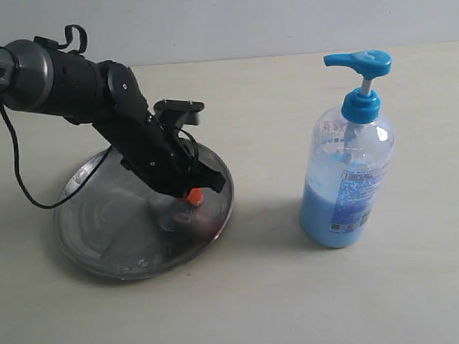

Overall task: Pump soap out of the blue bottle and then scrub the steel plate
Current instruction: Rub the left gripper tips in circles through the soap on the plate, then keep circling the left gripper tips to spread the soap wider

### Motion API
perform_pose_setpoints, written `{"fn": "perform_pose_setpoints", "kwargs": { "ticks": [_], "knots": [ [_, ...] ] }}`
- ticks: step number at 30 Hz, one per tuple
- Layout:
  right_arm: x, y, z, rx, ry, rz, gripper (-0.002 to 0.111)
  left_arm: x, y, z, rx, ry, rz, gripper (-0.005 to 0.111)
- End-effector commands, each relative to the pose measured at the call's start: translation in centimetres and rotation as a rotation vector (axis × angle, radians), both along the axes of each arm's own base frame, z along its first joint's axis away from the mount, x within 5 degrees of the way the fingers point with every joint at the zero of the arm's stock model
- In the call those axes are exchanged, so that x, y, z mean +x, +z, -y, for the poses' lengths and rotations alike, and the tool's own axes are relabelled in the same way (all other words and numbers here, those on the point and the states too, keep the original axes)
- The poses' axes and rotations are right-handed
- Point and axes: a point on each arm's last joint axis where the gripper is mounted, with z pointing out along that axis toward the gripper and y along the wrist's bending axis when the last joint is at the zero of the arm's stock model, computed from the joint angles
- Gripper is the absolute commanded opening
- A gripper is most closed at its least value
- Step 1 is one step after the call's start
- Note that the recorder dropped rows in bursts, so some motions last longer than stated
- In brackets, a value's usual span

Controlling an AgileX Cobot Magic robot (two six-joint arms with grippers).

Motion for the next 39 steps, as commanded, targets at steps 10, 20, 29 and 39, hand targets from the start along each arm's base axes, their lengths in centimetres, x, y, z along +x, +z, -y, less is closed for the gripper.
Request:
{"fn": "perform_pose_setpoints", "kwargs": {
  "ticks": [10, 20, 29, 39],
  "knots": [
    [0.0, 0.0, -0.1, -0.01, 0.009, 0.017, 0.0, -1.7, -2.5, -2.5, 0.275, -0.096, -0.16, 0.0],
    [0.0, 0.0, -0.1, -0.01, 0.009, 0.017, 0.0, -1.9, -2.3, -1.2, 0.124, -0.087, -0.182, 0.0],
    [0.0, 0.0, -0.1, -0.01, 0.009, 0.017, 0.0, -0.7, -2.2, -0.4, 0.043, -0.035, -0.056, 0.0],
    [0.0, 0.0, -0.1, -0.01, 0.009, 0.017, 0.0, -0.1, -2.5, -1.9, 0.193, -0.027, -0.006, 0.0]
  ]
}}
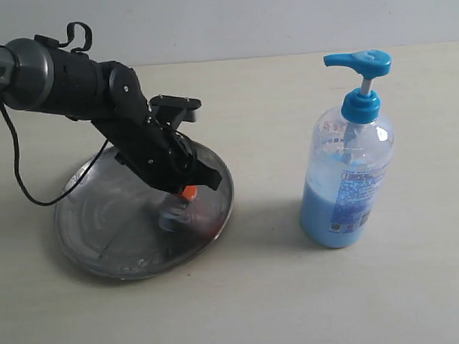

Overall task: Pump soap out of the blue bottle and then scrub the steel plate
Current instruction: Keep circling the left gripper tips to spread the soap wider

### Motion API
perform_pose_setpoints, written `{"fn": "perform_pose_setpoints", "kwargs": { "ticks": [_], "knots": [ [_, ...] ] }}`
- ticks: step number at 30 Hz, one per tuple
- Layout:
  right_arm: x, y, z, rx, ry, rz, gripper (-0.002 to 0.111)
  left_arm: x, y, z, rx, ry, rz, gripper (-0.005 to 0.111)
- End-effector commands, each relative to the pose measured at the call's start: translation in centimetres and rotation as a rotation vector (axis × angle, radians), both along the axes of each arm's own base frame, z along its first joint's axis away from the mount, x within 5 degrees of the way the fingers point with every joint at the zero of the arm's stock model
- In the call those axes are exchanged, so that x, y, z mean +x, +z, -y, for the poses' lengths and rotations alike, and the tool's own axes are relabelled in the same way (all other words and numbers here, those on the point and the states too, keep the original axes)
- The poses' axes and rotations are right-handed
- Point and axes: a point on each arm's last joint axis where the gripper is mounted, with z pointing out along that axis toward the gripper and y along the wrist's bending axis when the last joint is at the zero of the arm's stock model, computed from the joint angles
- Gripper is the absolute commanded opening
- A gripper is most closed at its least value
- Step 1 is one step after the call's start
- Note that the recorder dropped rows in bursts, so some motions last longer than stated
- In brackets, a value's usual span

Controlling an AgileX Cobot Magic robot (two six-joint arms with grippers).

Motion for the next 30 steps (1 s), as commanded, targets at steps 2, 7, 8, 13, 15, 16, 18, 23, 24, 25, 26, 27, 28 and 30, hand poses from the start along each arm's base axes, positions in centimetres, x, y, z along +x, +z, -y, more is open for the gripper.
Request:
{"fn": "perform_pose_setpoints", "kwargs": {
  "ticks": [2, 7, 8, 13, 15, 16, 18, 23, 24, 25, 26, 27, 28, 30],
  "knots": [
    [0.0, 0.0, -0.1, -0.01, 0.007, 0.014, 0.0, -0.6, -2.4, -1.7, 0.166, -0.069, -0.05, 0.0],
    [0.0, 0.0, -0.1, -0.01, 0.007, 0.014, 0.0, -1.0, -2.4, -1.9, 0.188, -0.081, -0.095, 0.0],
    [0.0, 0.0, -0.1, -0.01, 0.007, 0.014, 0.0, -1.1, -2.4, -2.0, 0.192, -0.082, -0.105, 0.0],
    [0.0, 0.0, -0.1, -0.01, 0.007, 0.014, 0.0, -1.6, -2.4, -2.1, 0.208, -0.09, -0.158, 0.0],
    [0.0, 0.0, -0.1, -0.01, 0.007, 0.014, 0.0, -1.8, -2.4, -2.1, 0.205, -0.086, -0.177, 0.0],
    [0.0, 0.0, -0.1, -0.01, 0.007, 0.014, 0.0, -1.8, -2.4, -2.0, 0.202, -0.085, -0.183, 0.0],
    [0.0, 0.0, -0.1, -0.01, 0.007, 0.014, 0.0, -1.9, -2.4, -1.9, 0.189, -0.076, -0.195, 0.0],
    [0.0, 0.0, -0.1, -0.01, 0.007, 0.014, 0.0, -2.1, -2.2, -1.0, 0.091, -0.074, -0.219, 0.0],
    [0.0, 0.0, -0.1, -0.01, 0.007, 0.014, 0.0, -2.1, -2.2, -0.8, 0.065, -0.069, -0.221, 0.0],
    [0.0, 0.0, -0.1, -0.01, 0.007, 0.014, 0.0, -2.1, -2.1, -0.6, 0.041, -0.065, -0.218, 0.0],
    [0.0, 0.0, -0.1, -0.01, 0.007, 0.014, 0.0, -2.0, -2.1, -0.4, 0.022, -0.059, -0.209, 0.0],
    [0.0, 0.0, -0.1, -0.01, 0.007, 0.014, 0.0, -1.9, -2.1, -0.3, 0.012, -0.052, -0.199, 0.0],
    [0.0, 0.0, -0.1, -0.01, 0.007, 0.014, 0.0, -1.8, -2.1, -0.3, 0.005, -0.043, -0.185, 0.0],
    [0.0, 0.0, -0.1, -0.01, 0.007, 0.014, 0.0, -1.4, -2.1, -0.2, -0.003, -0.032, -0.149, 0.0]
  ]
}}
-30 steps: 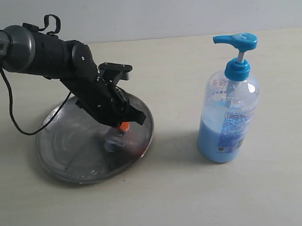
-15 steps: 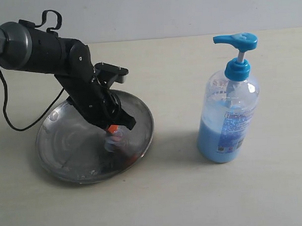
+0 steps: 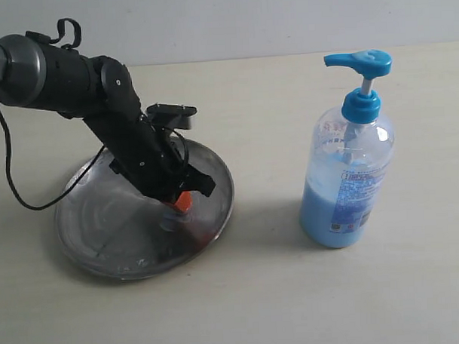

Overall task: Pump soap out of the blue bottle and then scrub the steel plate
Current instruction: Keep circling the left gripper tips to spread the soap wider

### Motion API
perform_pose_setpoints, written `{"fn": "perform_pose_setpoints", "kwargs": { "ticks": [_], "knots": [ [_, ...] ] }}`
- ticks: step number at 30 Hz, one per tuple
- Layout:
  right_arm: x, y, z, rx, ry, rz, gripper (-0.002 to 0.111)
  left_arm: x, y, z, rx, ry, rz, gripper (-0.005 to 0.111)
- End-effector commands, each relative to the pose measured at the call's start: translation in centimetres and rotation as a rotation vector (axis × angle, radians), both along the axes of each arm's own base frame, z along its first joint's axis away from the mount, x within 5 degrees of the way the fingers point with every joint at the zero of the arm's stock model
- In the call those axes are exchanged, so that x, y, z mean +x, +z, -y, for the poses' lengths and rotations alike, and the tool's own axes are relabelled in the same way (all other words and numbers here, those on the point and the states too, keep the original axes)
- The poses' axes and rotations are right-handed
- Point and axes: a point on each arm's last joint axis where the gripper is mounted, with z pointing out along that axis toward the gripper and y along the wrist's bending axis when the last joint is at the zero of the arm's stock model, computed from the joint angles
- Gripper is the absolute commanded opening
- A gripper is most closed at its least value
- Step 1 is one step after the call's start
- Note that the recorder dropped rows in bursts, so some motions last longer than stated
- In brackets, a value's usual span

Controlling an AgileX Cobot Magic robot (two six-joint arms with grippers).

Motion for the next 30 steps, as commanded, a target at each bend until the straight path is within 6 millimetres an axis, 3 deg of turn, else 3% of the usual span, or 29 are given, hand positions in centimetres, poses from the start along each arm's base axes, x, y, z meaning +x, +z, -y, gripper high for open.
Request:
{"fn": "perform_pose_setpoints", "kwargs": {
  "ticks": [1, 10, 20, 30],
  "knots": [
    [0.0, 0.0, -0.1, -0.011, 0.005, 0.013, 0.0, -0.4, -2.2, 0.2, 0.001, 0.019, -0.015, 0.0],
    [0.0, 0.0, -0.1, -0.011, 0.005, 0.013, 0.0, 0.4, -2.4, -0.5, 0.077, 0.028, 0.067, 0.0],
    [0.0, 0.0, -0.1, -0.01, 0.007, 0.014, 0.0, -0.9, -2.6, -1.8, 0.218, -0.059, -0.061, 0.0],
    [0.0, 0.0, -0.1, -0.01, 0.007, 0.014, 0.0, -1.3, -2.4, -1.1, 0.137, -0.037, -0.104, 0.0]
  ]
}}
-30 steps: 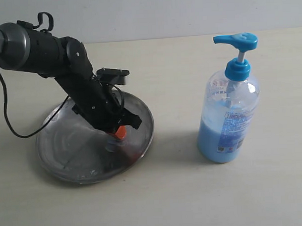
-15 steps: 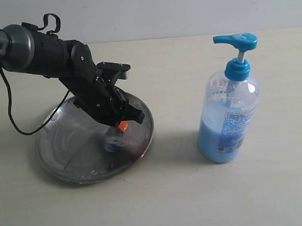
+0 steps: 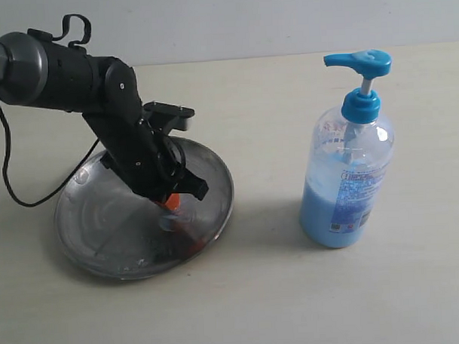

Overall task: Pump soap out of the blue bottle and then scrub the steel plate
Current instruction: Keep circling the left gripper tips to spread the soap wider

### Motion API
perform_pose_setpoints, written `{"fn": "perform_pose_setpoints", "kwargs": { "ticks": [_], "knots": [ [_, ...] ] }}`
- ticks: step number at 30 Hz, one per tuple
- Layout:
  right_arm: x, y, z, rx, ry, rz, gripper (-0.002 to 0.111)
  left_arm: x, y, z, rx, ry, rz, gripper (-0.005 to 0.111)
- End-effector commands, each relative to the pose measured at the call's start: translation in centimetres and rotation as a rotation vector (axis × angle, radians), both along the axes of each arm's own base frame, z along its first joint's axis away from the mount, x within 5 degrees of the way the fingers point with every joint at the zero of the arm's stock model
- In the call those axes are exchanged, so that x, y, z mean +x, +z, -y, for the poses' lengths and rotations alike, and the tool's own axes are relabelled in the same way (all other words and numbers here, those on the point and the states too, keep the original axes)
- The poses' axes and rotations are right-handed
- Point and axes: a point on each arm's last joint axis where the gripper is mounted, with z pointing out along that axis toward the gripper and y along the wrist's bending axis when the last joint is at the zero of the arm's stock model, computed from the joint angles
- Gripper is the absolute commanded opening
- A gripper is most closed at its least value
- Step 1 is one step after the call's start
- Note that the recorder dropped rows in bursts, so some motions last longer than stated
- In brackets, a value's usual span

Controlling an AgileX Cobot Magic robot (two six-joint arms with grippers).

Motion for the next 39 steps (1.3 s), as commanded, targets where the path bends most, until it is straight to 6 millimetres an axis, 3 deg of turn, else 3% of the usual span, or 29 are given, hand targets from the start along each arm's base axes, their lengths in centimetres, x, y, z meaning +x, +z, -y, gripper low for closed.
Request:
{"fn": "perform_pose_setpoints", "kwargs": {
  "ticks": [1, 7, 17, 25, 39],
  "knots": [
    [0.0, 0.0, -0.1, -0.011, 0.005, 0.013, 0.0, -1.3, -2.2, -0.3, 0.001, -0.034, -0.134, 0.0],
    [0.0, 0.0, -0.1, -0.011, 0.005, 0.013, 0.0, -1.0, -2.0, 0.8, -0.125, -0.039, -0.096, 0.0],
    [0.0, 0.0, -0.1, -0.013, 0.005, 0.017, 0.0, 0.4, -1.9, 1.1, -0.154, -0.003, 0.058, 0.0],
    [0.0, 0.0, -0.1, -0.013, 0.005, 0.017, 0.0, 0.5, -2.2, 0.1, -0.033, -0.018, 0.065, 0.0],
    [0.0, 0.0, -0.1, -0.015, 0.005, 0.017, 0.0, -0.9, -2.4, -1.1, 0.088, -0.081, -0.08, 0.0]
  ]
}}
